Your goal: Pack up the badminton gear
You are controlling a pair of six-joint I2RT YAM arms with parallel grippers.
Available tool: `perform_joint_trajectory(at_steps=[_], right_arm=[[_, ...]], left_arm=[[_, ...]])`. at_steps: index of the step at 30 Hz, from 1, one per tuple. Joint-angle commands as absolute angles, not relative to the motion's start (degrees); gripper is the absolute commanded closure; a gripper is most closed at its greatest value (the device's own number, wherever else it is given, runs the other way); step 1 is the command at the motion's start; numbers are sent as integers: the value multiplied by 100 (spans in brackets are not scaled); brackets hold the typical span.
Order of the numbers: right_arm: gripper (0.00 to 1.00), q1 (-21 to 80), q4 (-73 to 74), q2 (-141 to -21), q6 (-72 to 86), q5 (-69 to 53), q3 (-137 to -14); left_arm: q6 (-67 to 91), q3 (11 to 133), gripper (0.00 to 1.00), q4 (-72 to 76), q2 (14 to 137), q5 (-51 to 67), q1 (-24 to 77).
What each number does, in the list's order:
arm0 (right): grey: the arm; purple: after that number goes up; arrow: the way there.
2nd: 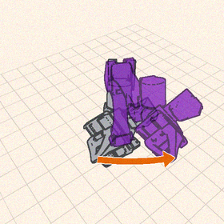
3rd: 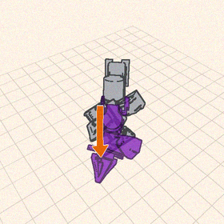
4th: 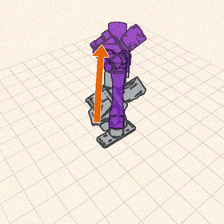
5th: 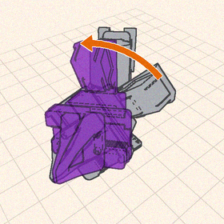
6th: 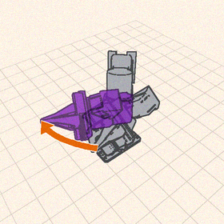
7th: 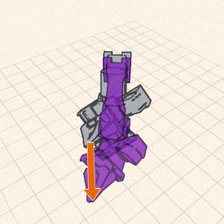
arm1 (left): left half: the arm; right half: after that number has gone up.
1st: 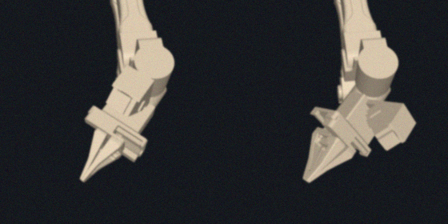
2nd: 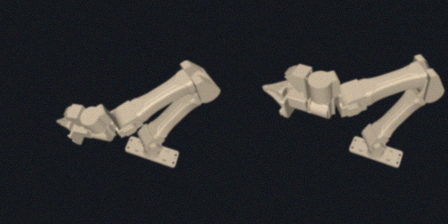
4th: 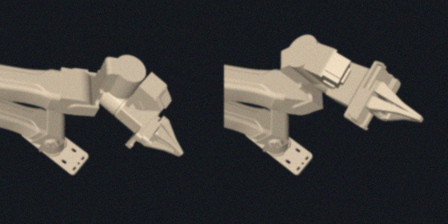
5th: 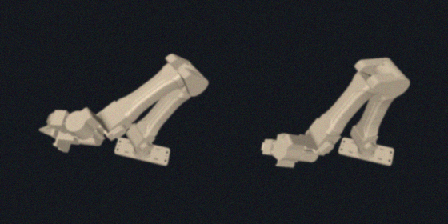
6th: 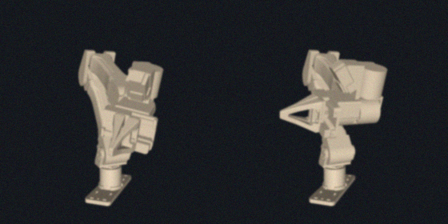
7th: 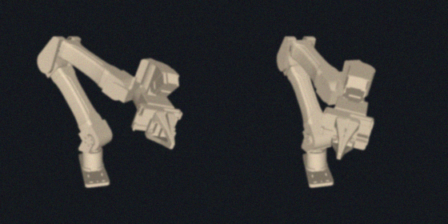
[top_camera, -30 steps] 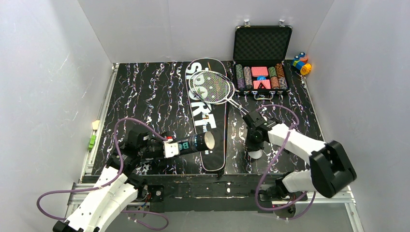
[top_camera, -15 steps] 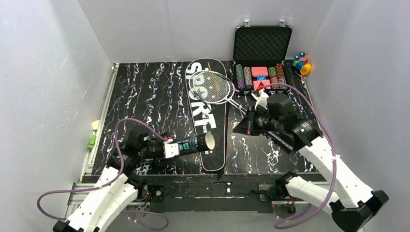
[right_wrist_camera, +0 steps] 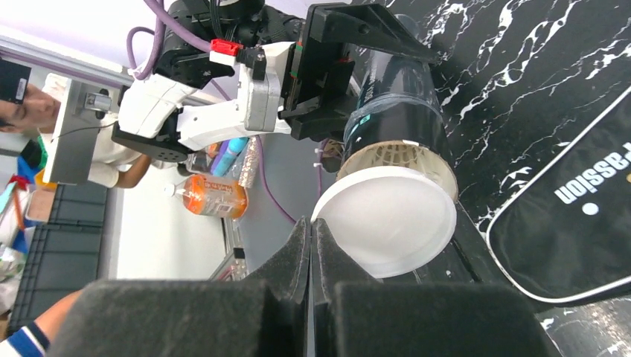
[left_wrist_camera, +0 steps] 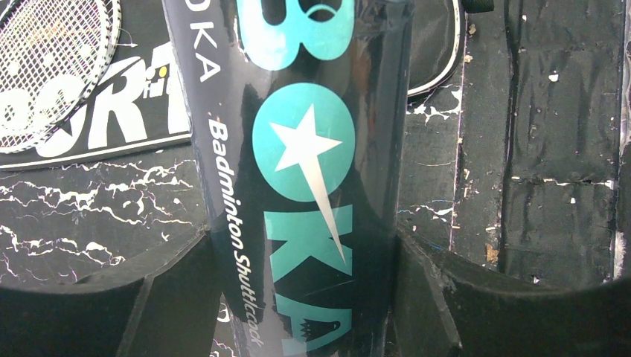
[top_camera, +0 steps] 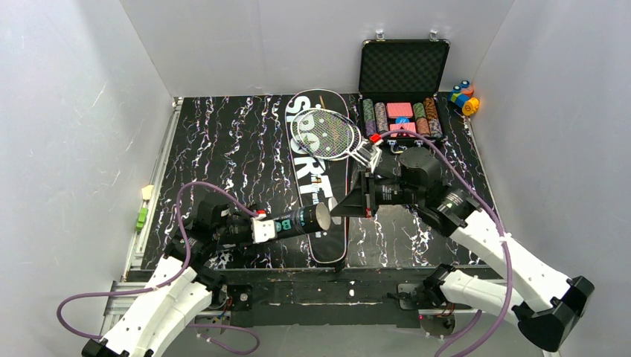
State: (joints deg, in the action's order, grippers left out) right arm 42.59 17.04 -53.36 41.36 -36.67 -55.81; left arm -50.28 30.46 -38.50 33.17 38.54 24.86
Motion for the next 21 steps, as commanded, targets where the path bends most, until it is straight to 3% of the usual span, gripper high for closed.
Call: perform_joint_trajectory(at_steps=[1,21], right_arm=[[99,4395,642,-5574,4444,-4009,-5440],[99,4482,223,-5873,4580,-4065,-4991]], left_arm=[[-4940,3114,89,-3711,3287,4043,2470],[-4920,3177,89,-3705,3252,4078,2470]])
